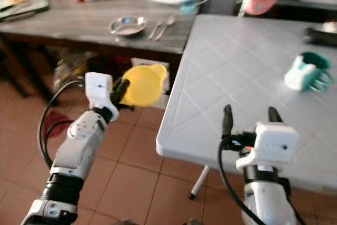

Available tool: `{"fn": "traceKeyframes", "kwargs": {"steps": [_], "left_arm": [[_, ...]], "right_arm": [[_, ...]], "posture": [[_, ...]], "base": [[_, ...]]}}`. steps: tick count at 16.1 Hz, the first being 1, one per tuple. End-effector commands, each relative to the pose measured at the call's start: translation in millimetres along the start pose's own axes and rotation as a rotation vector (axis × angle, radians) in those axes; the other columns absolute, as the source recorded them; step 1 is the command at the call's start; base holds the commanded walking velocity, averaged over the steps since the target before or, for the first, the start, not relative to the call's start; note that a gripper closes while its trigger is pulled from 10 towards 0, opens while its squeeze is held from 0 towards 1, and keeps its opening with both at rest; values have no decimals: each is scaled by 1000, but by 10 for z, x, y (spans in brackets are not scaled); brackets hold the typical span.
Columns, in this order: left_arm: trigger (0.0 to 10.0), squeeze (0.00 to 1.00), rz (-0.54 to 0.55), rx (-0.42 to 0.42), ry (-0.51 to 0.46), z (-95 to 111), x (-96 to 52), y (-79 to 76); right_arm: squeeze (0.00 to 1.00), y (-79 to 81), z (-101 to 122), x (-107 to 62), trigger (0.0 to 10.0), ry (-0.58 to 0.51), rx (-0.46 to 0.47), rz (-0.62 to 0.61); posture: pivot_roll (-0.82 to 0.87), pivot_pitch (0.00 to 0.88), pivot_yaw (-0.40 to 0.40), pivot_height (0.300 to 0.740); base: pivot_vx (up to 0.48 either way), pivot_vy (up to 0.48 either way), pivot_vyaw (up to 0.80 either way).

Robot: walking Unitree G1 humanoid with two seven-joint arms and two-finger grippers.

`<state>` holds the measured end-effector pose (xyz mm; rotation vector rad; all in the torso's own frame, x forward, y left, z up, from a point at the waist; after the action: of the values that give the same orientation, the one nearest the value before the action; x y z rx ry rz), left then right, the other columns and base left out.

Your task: Setting the table

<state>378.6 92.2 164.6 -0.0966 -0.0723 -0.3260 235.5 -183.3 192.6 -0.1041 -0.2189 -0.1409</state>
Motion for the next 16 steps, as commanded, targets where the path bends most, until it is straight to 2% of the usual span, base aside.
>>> {"fn": "traceKeyframes", "kwargs": {"steps": [1, 8, 16], "left_arm": [[10000, 0, 19, 13, -12, 55, -4, 74], [10000, 0, 22, 18, -16, 57, 1, 71], [10000, 0, 23, 21, -24, 74, 31, 64]], "right_arm": [[0, 31, 44, -12, 10000, -15, 16, 10], [0, 45, 49, 4, 10000, -19, 13, 21], [0, 55, 45, 25, 10000, -22, 12, 29]], "posture": [[-35, 113, 23, 714], [-30, 107, 18, 714], [-28, 99, 17, 714]], "base": [[0, 379, -531], [0, 384, -503], [0, 390, 0]]}}
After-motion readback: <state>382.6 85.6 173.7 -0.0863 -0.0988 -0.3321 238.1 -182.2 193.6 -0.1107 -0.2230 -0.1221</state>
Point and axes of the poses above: a point about 5 cm out from each wrist's last joint towards the gripper, its own x axis pointing out of the wrist towards the gripper, its own z axis along the axis of the wrist's last joint, y = z × x, the point moved 4 cm from there along x, pointing out of the wrist towards the gripper, and after that the axes turned 2 degrees about -x, right-handed, at the moved point
